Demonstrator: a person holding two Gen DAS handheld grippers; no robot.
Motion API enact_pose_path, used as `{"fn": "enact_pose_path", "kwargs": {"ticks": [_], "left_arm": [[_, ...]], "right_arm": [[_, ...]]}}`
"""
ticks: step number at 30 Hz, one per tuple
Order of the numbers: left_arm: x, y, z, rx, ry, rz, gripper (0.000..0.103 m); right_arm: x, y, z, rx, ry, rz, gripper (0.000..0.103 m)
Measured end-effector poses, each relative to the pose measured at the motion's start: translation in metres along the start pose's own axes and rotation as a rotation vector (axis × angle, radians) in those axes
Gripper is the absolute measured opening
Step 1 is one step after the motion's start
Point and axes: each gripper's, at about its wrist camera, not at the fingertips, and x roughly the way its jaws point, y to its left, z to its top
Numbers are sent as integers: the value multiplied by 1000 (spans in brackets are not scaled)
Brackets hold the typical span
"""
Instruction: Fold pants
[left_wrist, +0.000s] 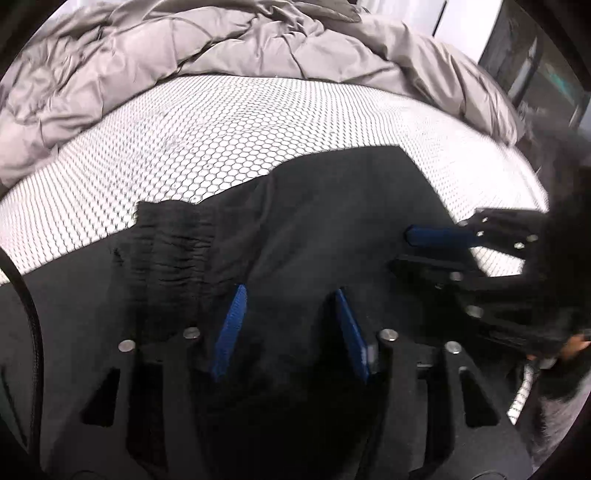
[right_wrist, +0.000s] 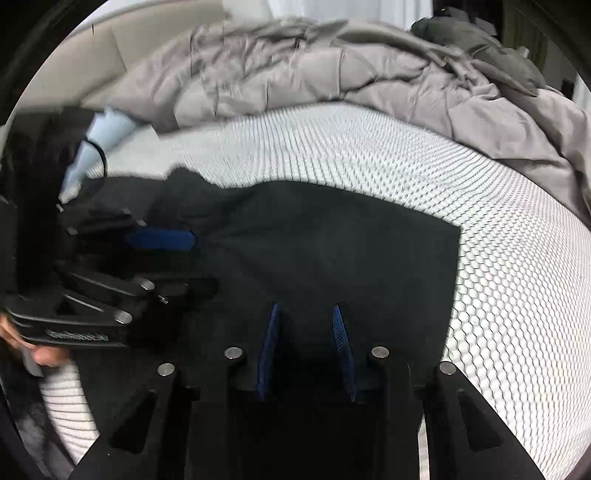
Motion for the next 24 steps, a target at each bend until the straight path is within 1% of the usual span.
{"fn": "enact_pose_path", "kwargs": {"ticks": [1,4,6,7,9,10,12,13,14,15,16,17,18,19,21,22,24], "left_arm": [[-4,7,-1,-21,-4,-12,38],[-15,22,-6,-63,-14,-42,37],[-20,21,-8,-60,-13,-31,37],[-25,19,-8,-61,-20,-17,37],[-35,13,-6,-66,-51,-13,38],[-41,9,-3,-57,-85,-29,38],[-38,4,6,-50,-111,-27,41],[-30,5,11,-58,-103,-4,42],[-20,7,14,-67,-83,14,41],[-6,13,14,-92,-47,34,41],[2,17,13,-108,-33,28,40],[3,21,11,-116,-37,17,39],[2,25,10,-122,-45,6,34],[-3,31,9,-136,-46,-8,31],[-14,41,6,-161,-54,-35,31],[-23,46,1,-177,-63,-28,31],[-38,48,-6,-173,-76,33,32]], "right_arm": [[5,-4,-1,-12,19,-39,30],[-3,-24,-6,24,33,-114,30],[-12,-42,-14,71,39,-158,30],[-16,-47,-17,89,31,-163,30],[-23,-51,-15,121,-8,-133,30],[-27,-50,-11,129,-41,-100,30],[-33,-40,-3,112,-92,-56,30],[-32,-32,2,96,-106,-36,30],[-27,-26,7,85,-106,-17,30],[-21,-20,12,78,-96,-6,30],[-10,-14,15,67,-77,1,30],[-1,-11,18,57,-57,1,30],[10,-8,19,48,-28,-8,30],[19,-6,20,37,7,-36,30],[22,-9,20,14,12,-87,30],[20,-16,19,16,13,-147,30],[15,-32,16,46,15,-261,30]]}}
